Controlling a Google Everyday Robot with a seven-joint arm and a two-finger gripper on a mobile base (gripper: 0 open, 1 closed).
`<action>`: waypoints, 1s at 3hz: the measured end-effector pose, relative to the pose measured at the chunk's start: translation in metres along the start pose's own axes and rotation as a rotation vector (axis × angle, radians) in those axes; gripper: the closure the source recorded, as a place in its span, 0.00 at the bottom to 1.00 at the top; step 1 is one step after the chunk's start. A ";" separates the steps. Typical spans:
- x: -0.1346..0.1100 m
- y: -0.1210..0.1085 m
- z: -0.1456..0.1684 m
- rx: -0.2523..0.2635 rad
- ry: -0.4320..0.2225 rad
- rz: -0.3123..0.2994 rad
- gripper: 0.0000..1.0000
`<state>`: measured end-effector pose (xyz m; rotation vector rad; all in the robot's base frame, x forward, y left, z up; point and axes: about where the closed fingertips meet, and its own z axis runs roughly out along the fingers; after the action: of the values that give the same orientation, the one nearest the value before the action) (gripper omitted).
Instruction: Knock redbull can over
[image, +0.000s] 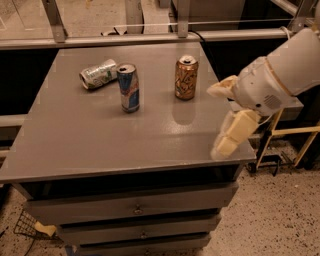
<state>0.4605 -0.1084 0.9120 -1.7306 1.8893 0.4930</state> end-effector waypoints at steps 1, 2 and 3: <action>-0.018 -0.040 0.034 0.009 -0.127 -0.005 0.00; -0.039 -0.069 0.055 0.034 -0.228 -0.001 0.00; -0.063 -0.089 0.078 0.088 -0.353 0.029 0.00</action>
Offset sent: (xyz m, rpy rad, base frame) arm 0.1173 0.0822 -0.0161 0.3454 -0.0906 -0.0228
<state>0.5620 -0.0216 0.8951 -1.4522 1.6594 0.6682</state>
